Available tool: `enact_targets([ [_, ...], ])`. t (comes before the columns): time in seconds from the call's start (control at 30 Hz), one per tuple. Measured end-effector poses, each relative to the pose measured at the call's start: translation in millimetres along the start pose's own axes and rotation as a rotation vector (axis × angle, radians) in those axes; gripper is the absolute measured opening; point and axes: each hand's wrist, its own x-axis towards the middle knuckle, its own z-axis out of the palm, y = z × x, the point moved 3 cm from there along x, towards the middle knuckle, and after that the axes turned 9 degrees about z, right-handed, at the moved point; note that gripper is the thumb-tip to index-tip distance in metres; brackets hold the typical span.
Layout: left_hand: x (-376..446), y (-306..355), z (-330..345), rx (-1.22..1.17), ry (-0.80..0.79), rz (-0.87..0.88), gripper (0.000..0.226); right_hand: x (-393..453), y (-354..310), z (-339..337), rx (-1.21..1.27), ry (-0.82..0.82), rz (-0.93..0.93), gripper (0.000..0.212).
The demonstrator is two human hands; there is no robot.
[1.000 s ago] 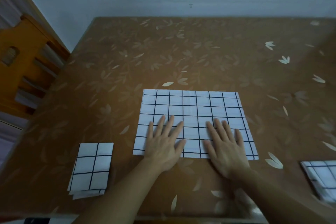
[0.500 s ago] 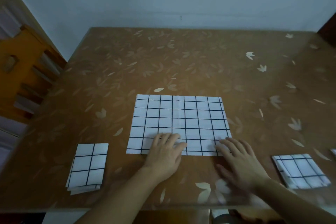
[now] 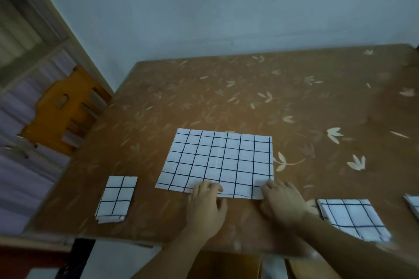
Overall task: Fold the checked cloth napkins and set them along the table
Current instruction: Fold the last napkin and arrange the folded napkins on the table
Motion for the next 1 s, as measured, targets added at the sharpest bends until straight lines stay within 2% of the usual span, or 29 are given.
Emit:
enact_targets([
  [0.03, -6, 6, 0, -0.078, 0.001, -0.058, 0.013, -7, 0, 0, 0.071, -0.026, 0.032, 0.034],
  [0.07, -10, 13, 1, -0.185, -0.042, -0.124, 0.016, -15, -1, -3, 0.13, -0.044, 0.044, 0.032],
  [0.17, -22, 31, 12, -0.539, -0.318, -0.388, 0.038, -34, -15, 3, 0.274, -0.135, 0.065, 0.023],
  [0.23, -28, 40, 14, -0.706, -0.396, -0.574, 0.045, -44, -29, 5, 0.368, -0.176, 0.104, 0.015],
  [0.37, -35, 39, 13, -0.96, -0.216, -0.741, 0.021, -59, -55, 4, 0.506, -0.173, 0.104, 0.012],
  [0.47, -41, 24, 10, -1.083, -0.081, -0.829, 0.026, -69, -70, 5, 0.558, -0.113, 0.05, 0.014],
  [0.53, -46, 11, 6, -1.103, -0.044, -0.844, 0.027, -74, -76, 8, 0.54, -0.021, -0.019, 0.031],
  [0.63, -60, -7, -8, -1.185, -0.011, -0.834, 0.017, -74, -75, 18, 0.354, 0.057, -0.081, 0.076],
  [0.7, -72, -18, -22, -1.267, 0.002, -0.819, 0.017, -72, -76, 24, 0.155, 0.082, -0.115, 0.086],
  [0.77, -82, -36, -29, -1.311, -0.006, -0.804, 0.02, -66, -75, 27, 0.069, 0.14, -0.07, 0.074],
  [0.83, -93, -53, -36, -1.326, -0.016, -0.809, 0.025, -62, -70, 23, 0.104, 0.186, 0.018, 0.045],
  [0.9, -101, -67, -40, -1.335, -0.004, -0.795, 0.034, -63, -67, 13, 0.176, 0.227, 0.024, 0.013],
  [0.93, -103, -73, -41, -1.324, 0.008, -0.775, 0.038, -64, -67, 7, 0.192, 0.248, -0.004, 0.005],
  [1.0, -102, -77, -43, -1.256, 0.033, -0.722, 0.04, -72, -69, -6, 0.196, 0.204, -0.08, 0.006],
])
